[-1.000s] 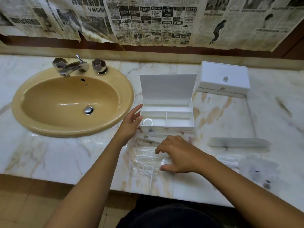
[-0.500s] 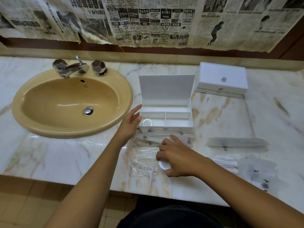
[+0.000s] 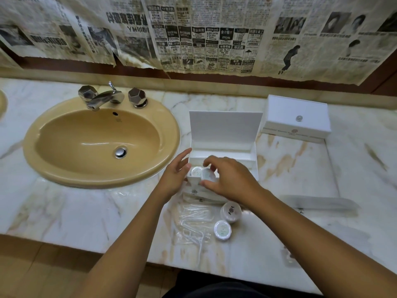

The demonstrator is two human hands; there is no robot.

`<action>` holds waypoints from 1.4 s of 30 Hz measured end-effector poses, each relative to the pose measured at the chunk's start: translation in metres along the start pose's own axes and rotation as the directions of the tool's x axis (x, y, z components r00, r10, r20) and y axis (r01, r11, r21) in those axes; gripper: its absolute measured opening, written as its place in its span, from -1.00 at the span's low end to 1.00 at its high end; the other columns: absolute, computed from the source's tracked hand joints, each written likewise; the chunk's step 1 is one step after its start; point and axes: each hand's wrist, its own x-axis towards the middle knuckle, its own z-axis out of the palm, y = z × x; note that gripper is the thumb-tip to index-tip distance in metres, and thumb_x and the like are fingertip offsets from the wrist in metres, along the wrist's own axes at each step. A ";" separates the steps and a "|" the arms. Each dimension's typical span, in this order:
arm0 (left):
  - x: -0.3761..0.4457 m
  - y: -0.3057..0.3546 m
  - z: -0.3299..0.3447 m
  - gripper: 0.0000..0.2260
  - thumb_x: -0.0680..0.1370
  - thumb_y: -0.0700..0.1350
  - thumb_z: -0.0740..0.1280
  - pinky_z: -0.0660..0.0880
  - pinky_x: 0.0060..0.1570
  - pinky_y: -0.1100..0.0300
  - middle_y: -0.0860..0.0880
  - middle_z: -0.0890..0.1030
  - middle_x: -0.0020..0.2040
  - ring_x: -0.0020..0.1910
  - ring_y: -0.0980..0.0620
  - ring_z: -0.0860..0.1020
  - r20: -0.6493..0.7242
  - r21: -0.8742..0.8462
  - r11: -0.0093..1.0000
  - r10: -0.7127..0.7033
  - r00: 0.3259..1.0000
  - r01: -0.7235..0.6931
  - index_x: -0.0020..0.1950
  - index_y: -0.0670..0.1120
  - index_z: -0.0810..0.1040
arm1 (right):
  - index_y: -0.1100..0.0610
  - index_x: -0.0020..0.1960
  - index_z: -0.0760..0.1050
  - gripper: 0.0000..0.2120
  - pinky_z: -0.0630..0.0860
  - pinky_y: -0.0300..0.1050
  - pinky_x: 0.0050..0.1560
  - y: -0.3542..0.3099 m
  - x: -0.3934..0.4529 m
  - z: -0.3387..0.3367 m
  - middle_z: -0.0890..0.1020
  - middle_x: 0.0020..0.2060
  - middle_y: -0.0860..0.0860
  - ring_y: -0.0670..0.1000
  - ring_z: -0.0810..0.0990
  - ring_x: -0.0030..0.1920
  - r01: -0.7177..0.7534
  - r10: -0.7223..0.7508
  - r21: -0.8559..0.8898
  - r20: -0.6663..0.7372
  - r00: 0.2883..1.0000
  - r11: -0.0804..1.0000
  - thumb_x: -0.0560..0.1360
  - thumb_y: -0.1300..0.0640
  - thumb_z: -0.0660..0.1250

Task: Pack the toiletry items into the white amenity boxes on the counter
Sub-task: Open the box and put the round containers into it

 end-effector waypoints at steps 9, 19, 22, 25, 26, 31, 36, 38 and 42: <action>0.004 -0.005 0.000 -0.62 0.67 -0.12 0.22 0.52 0.02 0.22 0.11 0.44 0.34 0.32 0.33 0.35 -0.009 -0.016 1.000 -0.011 1.000 0.011 0.43 0.24 0.36 | 0.09 -0.15 0.36 -0.71 0.33 -0.13 -0.25 -0.005 0.055 0.024 0.55 -0.20 0.04 0.08 0.52 -0.17 -0.109 0.107 -0.178 -0.023 0.994 0.978 0.47 -0.11 0.34; 0.005 -0.005 -0.001 -0.63 0.67 -0.15 0.19 0.43 -0.05 0.50 0.00 0.42 0.41 0.32 0.32 0.35 0.005 -0.030 0.999 -0.010 1.000 0.010 0.43 0.20 0.34 | 0.12 -0.20 0.36 -0.67 0.34 -0.11 -0.24 -0.006 0.069 0.041 0.43 -0.26 0.04 0.07 0.43 -0.22 -0.154 0.170 -0.227 0.055 0.984 0.962 0.48 -0.11 0.35; 0.004 -0.005 -0.002 -0.62 0.67 -0.12 0.20 0.47 -0.05 0.43 -0.01 0.42 0.42 0.24 0.42 0.37 0.010 -0.028 1.000 -0.012 1.000 0.012 0.45 0.19 0.34 | 0.15 -0.08 0.47 -0.65 0.37 -0.11 -0.22 -0.003 0.069 0.040 0.51 -0.17 0.07 0.09 0.48 -0.16 -0.159 0.174 -0.175 0.074 0.982 0.972 0.47 -0.15 0.37; 0.004 -0.004 -0.002 -0.62 0.67 -0.11 0.20 0.48 -0.04 0.42 0.04 0.43 0.38 0.15 0.58 0.38 0.006 -0.008 1.000 -0.007 1.000 0.007 0.47 0.17 0.34 | 0.15 -0.04 0.49 -0.68 0.38 -0.12 -0.19 0.001 0.068 0.042 0.57 -0.10 0.08 0.11 0.53 -0.08 -0.169 0.181 -0.123 0.094 0.979 0.978 0.47 -0.12 0.36; 0.004 -0.004 -0.002 -0.62 0.67 -0.11 0.20 0.49 -0.04 0.43 0.06 0.42 0.36 0.13 0.60 0.37 0.004 -0.002 1.000 -0.005 1.000 0.005 0.48 0.16 0.33 | 0.15 -0.05 0.48 -0.71 0.38 -0.12 -0.19 0.001 0.068 0.042 0.58 -0.09 0.08 0.11 0.54 -0.08 -0.178 0.187 -0.089 0.110 0.976 0.980 0.48 -0.09 0.36; 0.004 -0.002 -0.002 -0.62 0.67 -0.11 0.21 0.48 -0.05 0.45 0.09 0.42 0.35 0.24 0.42 0.35 0.011 0.005 1.000 0.001 1.000 -0.001 0.47 0.16 0.32 | 0.14 -0.07 0.50 -0.82 0.45 -0.12 -0.19 0.004 0.066 0.039 0.60 -0.14 0.08 0.09 0.56 -0.12 -0.220 0.211 0.052 0.132 0.969 0.974 0.50 0.01 0.32; 0.004 -0.004 -0.002 -0.62 0.67 -0.11 0.20 0.49 -0.04 0.35 0.01 0.45 0.37 0.37 0.21 0.37 0.008 -0.013 1.000 -0.010 1.000 0.010 0.46 0.19 0.33 | 0.06 0.14 0.52 -0.71 0.51 -0.06 0.03 0.005 0.049 0.025 0.61 0.00 0.00 0.01 0.55 0.03 -0.120 0.116 0.097 0.050 0.992 0.988 0.50 -0.07 0.32; 0.003 -0.003 -0.002 -0.62 0.67 -0.11 0.20 0.48 0.03 0.28 0.00 0.45 0.38 0.36 0.18 0.39 0.007 -0.022 1.000 -0.014 1.000 0.014 0.45 0.20 0.34 | 0.00 0.19 0.50 -0.66 0.49 -0.10 0.07 0.003 0.035 0.017 0.61 0.04 -0.06 -0.06 0.53 0.07 -0.058 0.056 0.135 0.019 0.998 0.989 0.49 -0.13 0.33; 0.003 -0.002 -0.001 -0.61 0.67 -0.12 0.19 0.45 0.16 0.24 0.08 0.41 0.40 0.38 0.24 0.32 0.003 -0.013 1.000 -0.008 1.000 0.008 0.48 0.18 0.34 | -0.05 0.21 0.50 -0.62 0.41 -0.17 0.12 0.009 -0.001 0.007 0.59 0.05 -0.13 -0.11 0.48 0.11 0.012 -0.014 0.147 0.013 1.000 0.989 0.46 -0.17 0.36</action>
